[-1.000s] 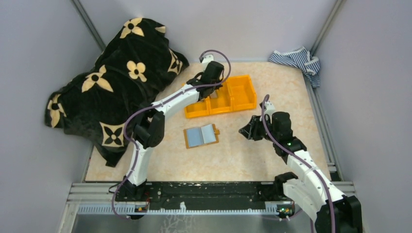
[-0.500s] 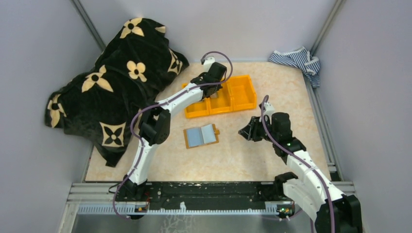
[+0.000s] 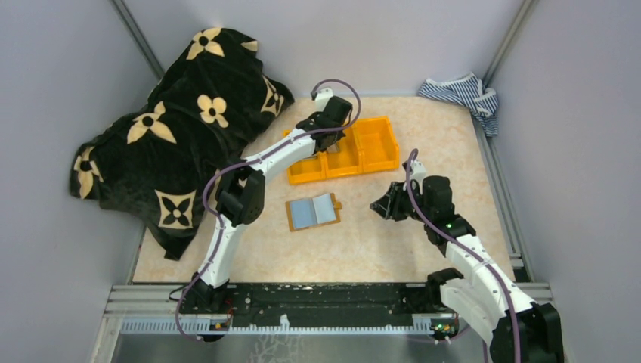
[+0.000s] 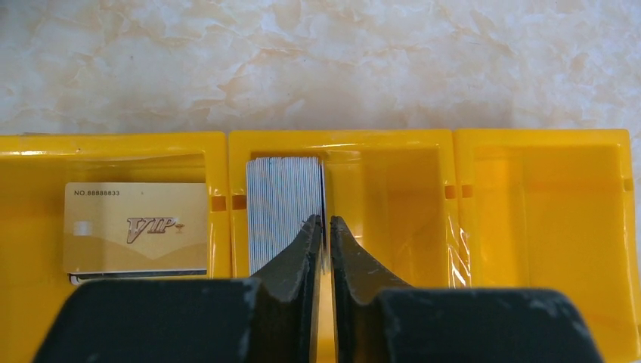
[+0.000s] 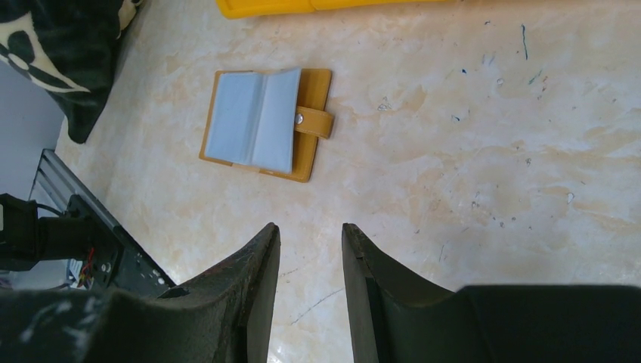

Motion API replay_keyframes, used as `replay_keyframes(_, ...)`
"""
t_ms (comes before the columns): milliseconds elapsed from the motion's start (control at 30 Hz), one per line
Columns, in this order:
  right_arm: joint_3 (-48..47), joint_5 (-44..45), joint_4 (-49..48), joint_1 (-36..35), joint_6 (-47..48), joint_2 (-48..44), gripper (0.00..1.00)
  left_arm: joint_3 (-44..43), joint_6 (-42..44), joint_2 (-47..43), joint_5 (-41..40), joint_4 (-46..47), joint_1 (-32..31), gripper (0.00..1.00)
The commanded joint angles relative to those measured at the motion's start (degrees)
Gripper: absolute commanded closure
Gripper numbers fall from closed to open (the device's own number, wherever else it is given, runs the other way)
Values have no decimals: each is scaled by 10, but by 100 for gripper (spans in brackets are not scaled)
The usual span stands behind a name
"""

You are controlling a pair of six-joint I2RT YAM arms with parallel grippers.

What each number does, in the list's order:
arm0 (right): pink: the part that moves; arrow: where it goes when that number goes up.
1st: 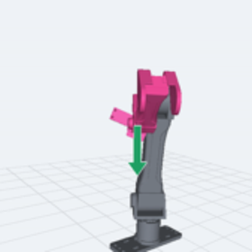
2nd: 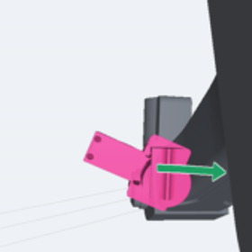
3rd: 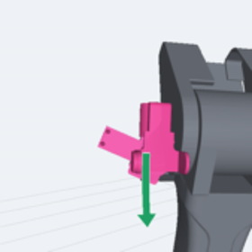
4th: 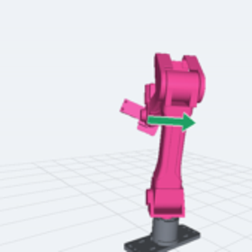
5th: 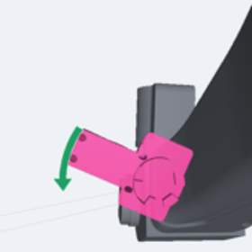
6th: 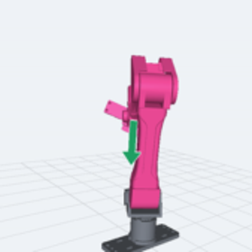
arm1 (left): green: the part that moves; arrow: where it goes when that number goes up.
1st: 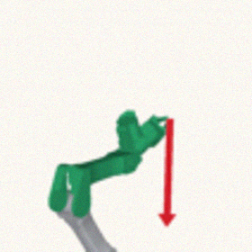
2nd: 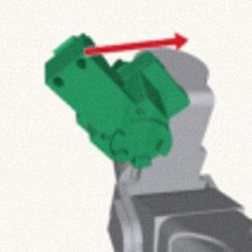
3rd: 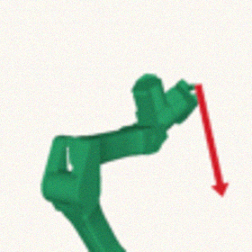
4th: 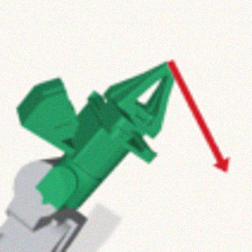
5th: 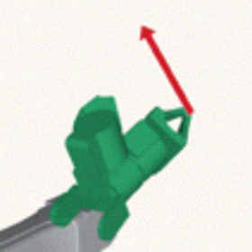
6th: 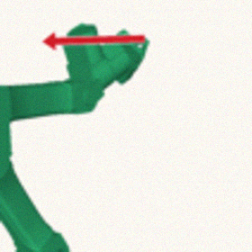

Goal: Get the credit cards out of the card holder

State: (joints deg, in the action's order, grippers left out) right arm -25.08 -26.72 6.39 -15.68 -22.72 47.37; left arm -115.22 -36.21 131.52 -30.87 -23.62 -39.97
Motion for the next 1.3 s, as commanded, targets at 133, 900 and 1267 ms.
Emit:
replay_keyframes(133,-1,-8,-28,0,-3,-2,64,10,-3,-7,-2,5,5,84)
replay_keyframes(900,-13,5,-19,0,1,10,64,132,54,-189,29,116,4,61)
replay_keyframes(1267,-13,7,-28,0,-6,21,64,492,12,-482,191,260,42,5)
